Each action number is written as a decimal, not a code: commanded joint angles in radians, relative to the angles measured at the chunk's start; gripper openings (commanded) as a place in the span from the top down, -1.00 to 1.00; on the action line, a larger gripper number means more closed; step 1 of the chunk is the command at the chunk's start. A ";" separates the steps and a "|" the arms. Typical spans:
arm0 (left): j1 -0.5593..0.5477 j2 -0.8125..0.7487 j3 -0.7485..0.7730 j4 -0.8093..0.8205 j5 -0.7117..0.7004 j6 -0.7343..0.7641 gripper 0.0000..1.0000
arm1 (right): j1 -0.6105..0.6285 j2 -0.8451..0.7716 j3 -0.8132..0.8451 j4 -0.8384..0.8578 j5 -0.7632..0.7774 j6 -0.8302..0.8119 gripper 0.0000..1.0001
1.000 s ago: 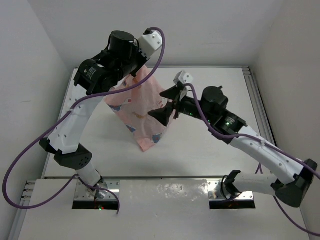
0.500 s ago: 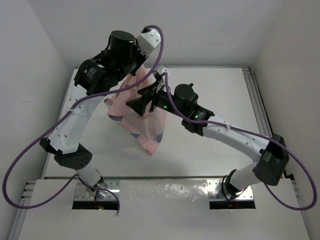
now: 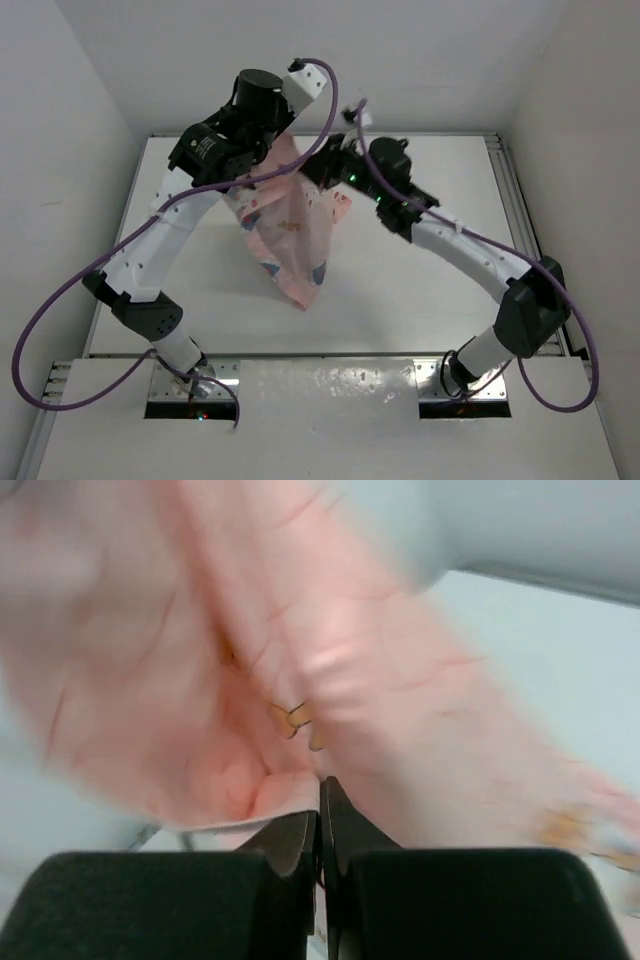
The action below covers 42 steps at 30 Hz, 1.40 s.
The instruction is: Put the pillow into the pillowcase
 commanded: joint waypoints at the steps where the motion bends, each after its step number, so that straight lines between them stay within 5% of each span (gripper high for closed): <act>1: 0.023 -0.042 -0.080 0.195 -0.151 0.068 1.00 | -0.195 -0.067 0.214 -0.150 0.075 -0.021 1.00; 6: 0.088 0.011 -0.057 0.280 -0.174 0.079 1.00 | -0.422 0.130 0.771 -0.474 0.066 -0.072 1.00; 10: 0.108 0.074 0.105 0.327 -0.154 0.087 1.00 | -0.456 0.207 0.976 -0.541 0.053 -0.094 1.00; 16: 0.108 0.051 0.142 0.304 -0.045 0.111 1.00 | -0.457 0.077 0.768 -0.470 0.025 -0.176 1.00; 21: 0.101 -0.024 -0.055 0.188 0.079 0.098 1.00 | -0.413 -0.032 0.494 -0.478 -0.065 -0.263 1.00; 23: 0.098 -0.047 -0.106 0.150 0.099 0.084 1.00 | -0.378 -0.075 0.354 -0.473 -0.146 -0.335 0.62; 25: 0.095 -0.058 -0.124 0.128 0.111 0.075 1.00 | -0.321 -0.119 0.230 -0.484 -0.173 -0.401 -0.14; 30: 0.089 -0.079 -0.117 0.077 0.116 0.029 1.00 | -0.116 -0.216 -0.040 -0.334 -0.081 -0.509 -0.97; 39: 0.052 -0.101 -0.166 0.036 0.128 -0.019 1.00 | 0.153 -0.187 -0.272 0.007 0.239 -0.536 -0.97; 42: 0.049 -0.101 -0.164 0.030 0.136 -0.022 1.00 | 0.184 -0.133 -0.237 0.019 0.495 -0.530 -0.98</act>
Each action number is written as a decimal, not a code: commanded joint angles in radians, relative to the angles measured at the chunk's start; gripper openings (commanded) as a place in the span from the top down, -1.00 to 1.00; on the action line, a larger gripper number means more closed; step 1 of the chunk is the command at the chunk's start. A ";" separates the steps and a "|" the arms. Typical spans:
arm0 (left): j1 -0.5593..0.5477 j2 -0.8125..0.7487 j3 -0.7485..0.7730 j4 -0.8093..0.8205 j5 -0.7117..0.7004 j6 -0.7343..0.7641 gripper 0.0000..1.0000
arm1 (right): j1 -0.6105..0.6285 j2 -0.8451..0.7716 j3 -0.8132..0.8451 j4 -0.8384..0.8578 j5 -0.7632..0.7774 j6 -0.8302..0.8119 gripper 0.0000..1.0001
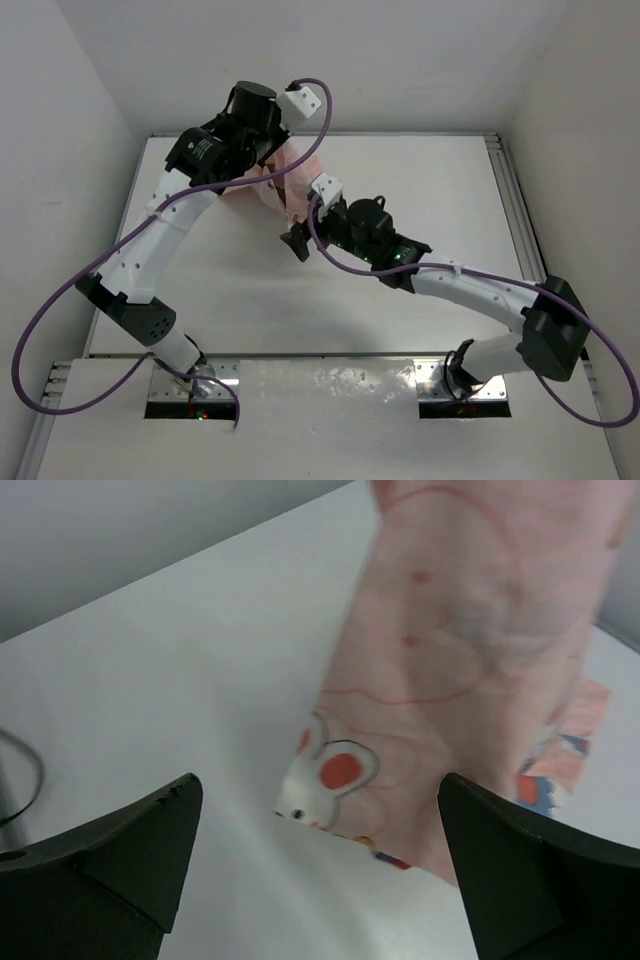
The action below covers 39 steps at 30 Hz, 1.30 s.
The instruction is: Put the pillow into the pillowcase
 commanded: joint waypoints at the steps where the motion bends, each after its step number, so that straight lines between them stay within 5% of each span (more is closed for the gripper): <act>1: -0.010 -0.053 0.010 0.051 0.010 -0.026 1.00 | 0.029 0.057 0.044 0.127 0.373 0.002 -0.98; 5: -0.014 -0.053 0.010 0.036 0.033 -0.036 1.00 | 0.029 0.080 0.079 0.168 0.480 0.066 -0.98; 11: -0.019 -0.057 -0.007 0.034 0.040 -0.042 1.00 | 0.042 0.154 0.148 0.218 0.362 0.131 -0.97; 18: -0.021 -0.058 -0.022 0.037 0.052 -0.050 1.00 | 0.061 0.244 0.232 0.176 0.483 0.146 -0.95; 21: -0.022 -0.060 -0.019 0.039 0.049 -0.046 1.00 | 0.041 0.252 0.248 0.132 0.500 0.194 -0.35; 22: -0.022 -0.063 -0.019 0.037 0.032 -0.042 1.00 | 0.024 0.238 0.237 0.127 0.495 0.211 0.22; 26: -0.021 -0.084 -0.073 0.074 -0.073 -0.015 1.00 | -0.026 0.156 0.097 0.121 0.468 0.278 0.96; 27: -0.021 -0.098 -0.129 0.098 -0.160 0.003 1.00 | -0.096 0.102 0.035 0.095 0.404 0.293 1.00; 31: -0.021 -0.103 -0.157 0.057 -0.116 0.040 1.00 | -0.186 0.006 -0.019 0.019 0.286 0.269 1.00; 39: -0.068 -0.161 -0.198 -0.333 0.349 0.258 1.00 | -0.329 -0.165 0.009 -0.333 -0.190 -0.113 1.00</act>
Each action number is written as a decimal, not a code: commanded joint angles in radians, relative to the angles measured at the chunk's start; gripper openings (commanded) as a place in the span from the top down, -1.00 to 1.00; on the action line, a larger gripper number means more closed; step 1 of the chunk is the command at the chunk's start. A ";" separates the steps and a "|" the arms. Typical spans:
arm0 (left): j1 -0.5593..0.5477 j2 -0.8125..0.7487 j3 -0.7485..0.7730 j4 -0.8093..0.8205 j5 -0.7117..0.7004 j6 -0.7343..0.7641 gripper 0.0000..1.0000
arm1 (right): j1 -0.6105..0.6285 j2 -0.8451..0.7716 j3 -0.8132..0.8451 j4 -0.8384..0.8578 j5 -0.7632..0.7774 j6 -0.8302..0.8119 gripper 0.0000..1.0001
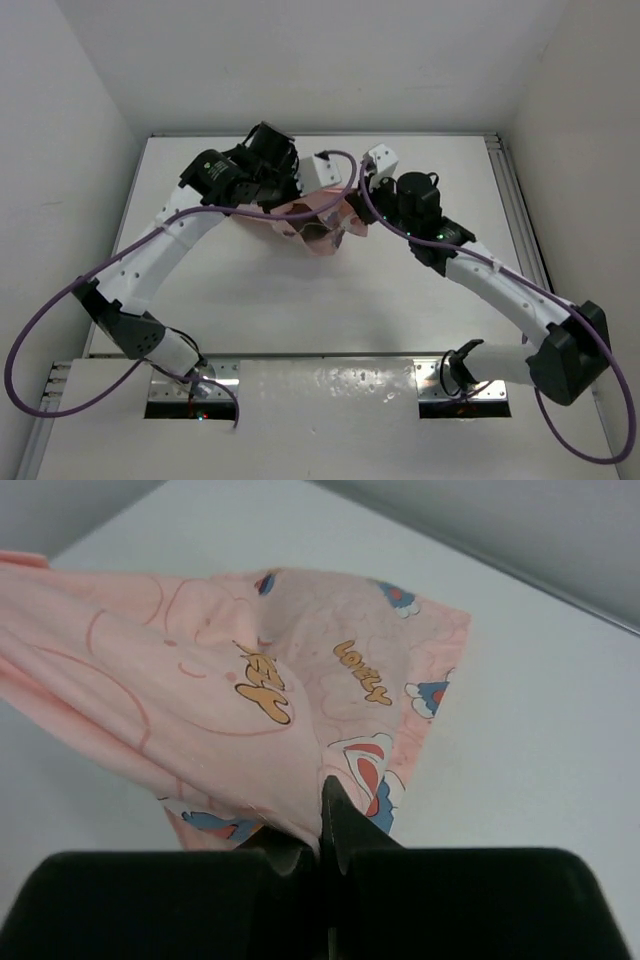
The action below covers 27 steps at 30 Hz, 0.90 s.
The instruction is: Put the pillow into the pillowcase
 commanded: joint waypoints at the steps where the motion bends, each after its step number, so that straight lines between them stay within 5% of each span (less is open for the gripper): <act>1: -0.014 -0.124 -0.094 -0.176 0.183 0.152 1.00 | -0.041 -0.084 0.013 -0.286 -0.196 -0.243 1.00; 3: -0.037 -0.158 -0.174 -0.176 0.240 0.163 0.96 | -0.046 -0.117 0.010 -0.374 -0.218 -0.320 0.96; 6: -0.065 -0.145 -0.233 -0.176 0.297 0.137 0.36 | -0.072 -0.174 -0.018 -0.484 -0.201 -0.353 0.73; 7: -0.071 -0.141 -0.242 -0.176 0.314 0.130 0.04 | -0.081 -0.193 -0.041 -0.513 -0.201 -0.356 0.45; 9: -0.080 -0.136 -0.244 -0.176 0.381 0.122 -0.22 | -0.121 -0.237 -0.067 -0.534 -0.215 -0.356 -0.07; 10: -0.080 -0.136 -0.241 -0.175 0.403 0.118 -0.41 | -0.132 -0.249 -0.073 -0.557 -0.221 -0.354 -0.63; 13: -0.082 -0.144 -0.235 -0.176 0.463 0.116 -0.56 | -0.181 -0.280 -0.079 -0.589 -0.246 -0.334 -0.93; 18: -0.078 -0.127 -0.254 -0.124 0.414 0.041 -0.51 | -0.263 -0.286 -0.113 -0.513 -0.390 -0.224 -0.97; 20: -0.066 -0.122 -0.306 -0.061 0.289 -0.023 -0.42 | -0.287 -0.262 -0.142 -0.456 -0.385 -0.138 -0.90; 23: -0.036 -0.098 -0.406 0.090 0.074 -0.170 -0.34 | -0.303 -0.178 -0.150 -0.370 -0.321 0.017 -0.81; 27: 0.064 -0.028 -0.480 0.256 -0.091 -0.280 -0.53 | -0.307 -0.040 -0.128 -0.378 -0.102 0.248 -0.74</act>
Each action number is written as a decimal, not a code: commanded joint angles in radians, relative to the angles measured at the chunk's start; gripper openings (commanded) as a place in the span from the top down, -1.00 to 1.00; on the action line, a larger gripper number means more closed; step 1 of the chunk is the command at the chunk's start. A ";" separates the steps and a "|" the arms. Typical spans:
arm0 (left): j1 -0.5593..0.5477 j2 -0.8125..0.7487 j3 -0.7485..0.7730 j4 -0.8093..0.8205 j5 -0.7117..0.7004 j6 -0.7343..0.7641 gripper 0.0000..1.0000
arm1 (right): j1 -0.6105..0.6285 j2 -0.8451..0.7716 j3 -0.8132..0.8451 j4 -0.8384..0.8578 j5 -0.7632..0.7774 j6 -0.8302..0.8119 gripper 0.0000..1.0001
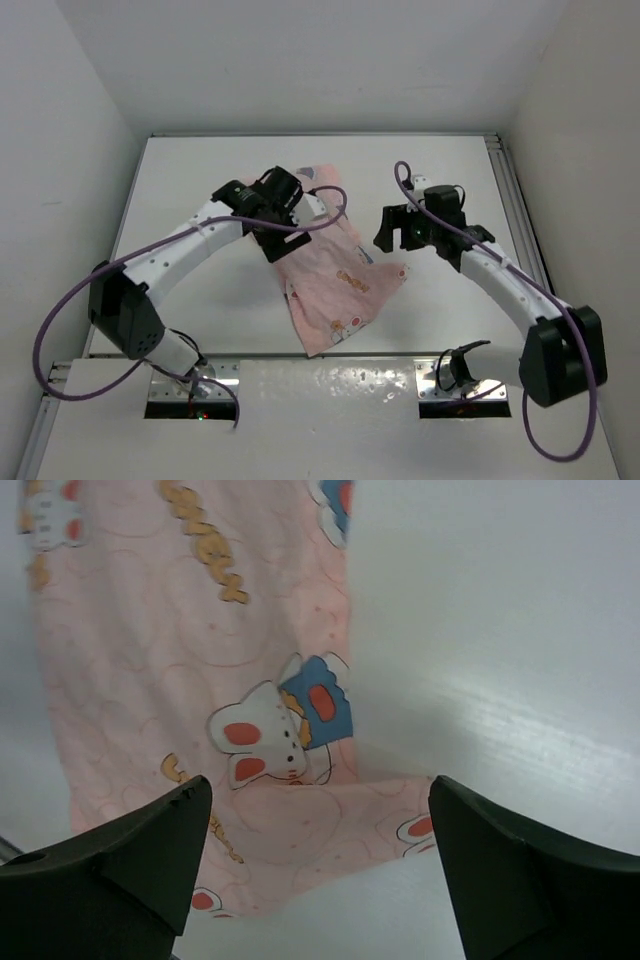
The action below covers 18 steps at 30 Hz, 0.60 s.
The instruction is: Put the pillow into the pillowcase
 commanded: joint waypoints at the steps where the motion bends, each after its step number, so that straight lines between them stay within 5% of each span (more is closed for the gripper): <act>1: 0.094 0.055 -0.039 0.202 -0.210 -0.158 -0.55 | -0.012 0.097 0.001 0.048 0.178 0.258 -0.72; 8: 0.439 0.173 0.011 0.418 -0.120 -0.347 -0.60 | -0.029 0.098 -0.195 0.125 0.433 0.588 -0.62; 18: 0.608 0.474 0.166 0.552 -0.013 -0.476 -0.63 | -0.029 0.093 -0.470 0.409 0.416 0.861 -0.58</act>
